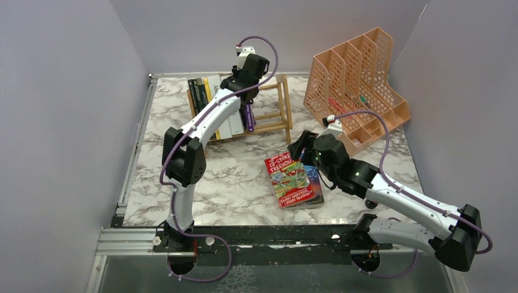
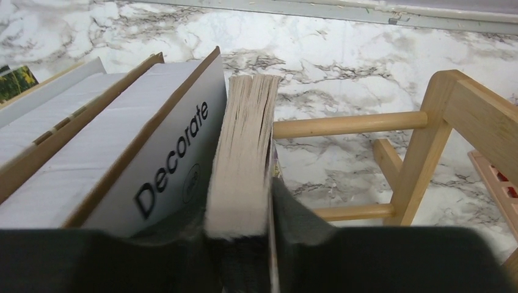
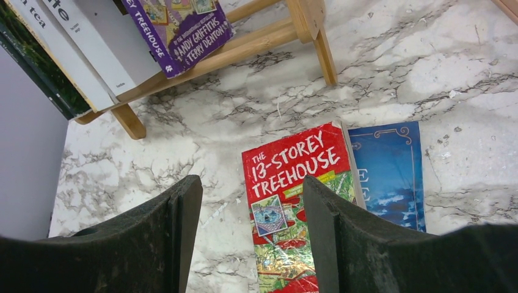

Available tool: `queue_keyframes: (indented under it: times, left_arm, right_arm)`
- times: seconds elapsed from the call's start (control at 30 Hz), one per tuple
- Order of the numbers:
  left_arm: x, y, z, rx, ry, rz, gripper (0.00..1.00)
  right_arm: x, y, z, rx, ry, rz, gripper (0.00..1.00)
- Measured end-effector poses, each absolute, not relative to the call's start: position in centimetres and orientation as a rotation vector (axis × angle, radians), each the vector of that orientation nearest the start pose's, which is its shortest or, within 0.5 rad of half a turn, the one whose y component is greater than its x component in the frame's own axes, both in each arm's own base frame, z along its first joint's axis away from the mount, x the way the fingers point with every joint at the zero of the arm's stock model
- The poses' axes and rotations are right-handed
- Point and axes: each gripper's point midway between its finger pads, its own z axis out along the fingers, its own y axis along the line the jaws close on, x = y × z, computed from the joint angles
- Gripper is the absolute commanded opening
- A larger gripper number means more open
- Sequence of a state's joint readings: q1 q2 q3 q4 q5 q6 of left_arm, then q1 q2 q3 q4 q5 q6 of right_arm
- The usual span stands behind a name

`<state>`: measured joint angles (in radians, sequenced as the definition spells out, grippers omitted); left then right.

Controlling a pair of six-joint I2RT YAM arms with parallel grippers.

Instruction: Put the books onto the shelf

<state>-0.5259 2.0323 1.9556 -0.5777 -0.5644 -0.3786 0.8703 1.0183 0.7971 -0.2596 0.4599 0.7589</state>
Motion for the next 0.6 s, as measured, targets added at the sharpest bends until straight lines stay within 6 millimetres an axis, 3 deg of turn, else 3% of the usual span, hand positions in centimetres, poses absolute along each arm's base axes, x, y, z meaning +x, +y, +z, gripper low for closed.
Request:
queue_keyframes:
  times: [0.07, 0.2, 0.43, 0.5, 0.6]
  left_arm:
    - [51.2, -20.3, 22.2, -0.142, 2.103, 0.101, 0.55]
    - [51.1, -21.0, 23.9, -0.125, 2.076, 0.072, 0.58]
    - [50.4, -20.8, 29.9, -0.119, 1.987, -0.018, 0.61]
    - [49.7, -20.5, 32.2, -0.118, 1.954, -0.057, 0.62]
    - [48.5, -20.3, 34.9, -0.107, 1.917, -0.118, 0.64]
  right_arm:
    - [25.7, 22.3, 20.3, 0.174, 2.038, 0.567, 0.66]
    - [25.7, 22.4, 20.1, 0.172, 2.043, 0.562, 0.66]
    - [25.8, 22.5, 19.5, 0.167, 2.058, 0.548, 0.67]
    - [25.8, 22.5, 19.2, 0.164, 2.065, 0.540, 0.79]
    - [26.3, 22.3, 18.3, 0.146, 2.091, 0.497, 0.87]
